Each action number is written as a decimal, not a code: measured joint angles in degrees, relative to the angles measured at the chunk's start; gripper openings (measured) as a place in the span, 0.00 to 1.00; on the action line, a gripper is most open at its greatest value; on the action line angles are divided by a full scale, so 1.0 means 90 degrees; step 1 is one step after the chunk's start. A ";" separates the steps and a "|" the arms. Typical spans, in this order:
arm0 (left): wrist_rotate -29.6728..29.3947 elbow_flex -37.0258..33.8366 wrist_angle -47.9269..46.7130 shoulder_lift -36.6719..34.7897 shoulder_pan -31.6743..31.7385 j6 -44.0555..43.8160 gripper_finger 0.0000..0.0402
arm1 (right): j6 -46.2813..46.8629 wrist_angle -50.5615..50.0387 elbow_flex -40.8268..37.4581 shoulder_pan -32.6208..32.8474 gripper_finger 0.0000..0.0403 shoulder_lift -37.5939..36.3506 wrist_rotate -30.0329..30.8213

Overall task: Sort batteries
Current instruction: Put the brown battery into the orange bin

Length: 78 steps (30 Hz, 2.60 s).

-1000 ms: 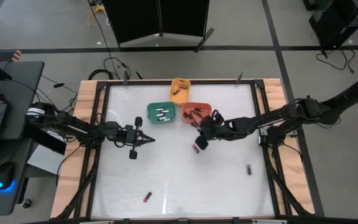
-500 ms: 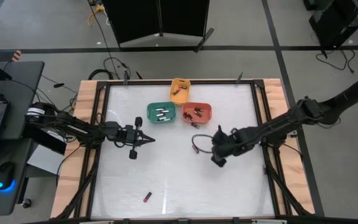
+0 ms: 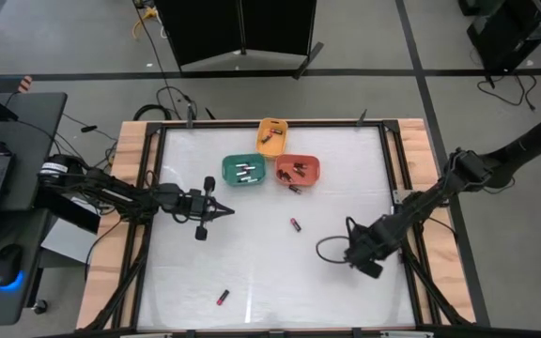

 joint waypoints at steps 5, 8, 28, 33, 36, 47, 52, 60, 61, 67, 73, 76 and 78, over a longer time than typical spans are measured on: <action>0.0000 0.0000 -0.0024 0.0000 0.0000 0.0051 0.04 | 0.0069 0.0207 -0.0561 0.0292 0.04 0.0000 -0.0652; 0.0000 0.0000 -0.0024 0.0000 0.0000 0.0116 0.04 | 0.0046 0.0311 -0.0882 0.0391 0.03 0.0000 -0.0952; -0.0002 0.0000 -0.0024 0.0000 0.0000 0.0131 0.04 | -0.0501 0.0774 -0.1910 0.0465 0.03 -0.0007 -0.1595; -0.0002 0.0000 -0.0024 0.0000 0.0000 0.0131 0.04 | -0.0505 0.0797 -0.1916 0.0465 0.03 -0.0007 -0.1552; -0.0002 0.0000 -0.0024 0.0000 0.0000 0.0131 0.04 | -0.0495 0.0870 -0.1914 0.0458 0.03 -0.0007 -0.1485; -0.0005 0.0002 -0.0024 0.0000 0.0000 0.0129 0.04 | -0.0249 0.0679 -0.1081 0.0398 0.03 0.0007 -0.0609; -0.0005 0.0002 -0.0023 0.0000 0.0001 0.0125 0.04 | 0.1524 0.0443 -0.0753 0.0149 0.08 0.0007 -0.0740; -0.0005 0.0002 -0.0070 0.0000 0.0002 0.0071 0.04 | 0.3585 0.1074 -0.0709 -0.0024 0.30 0.0005 -0.0465; -0.0005 0.0002 -0.0073 0.0000 0.0000 0.0065 0.04 | 0.3704 0.1098 -0.0709 -0.0039 0.33 0.0005 -0.0370; -0.0005 0.0002 -0.0074 0.0000 0.0000 0.0066 0.04 | 0.4164 0.1327 -0.0874 -0.0057 0.48 0.0001 -0.0023; -0.0005 0.0002 -0.0109 0.0000 0.0002 0.0061 0.04 | 0.4208 0.2427 -0.1431 -0.0069 0.48 -0.0033 0.0247; -0.0005 0.0002 -0.0108 0.0000 0.0000 0.0058 0.04 | 0.4224 0.2494 -0.1490 -0.0074 0.45 -0.0032 0.0280; -0.0005 0.0005 -0.0117 0.0000 0.0000 0.0052 0.04 | 0.4112 0.2495 -0.1496 -0.0074 0.43 -0.0030 0.0275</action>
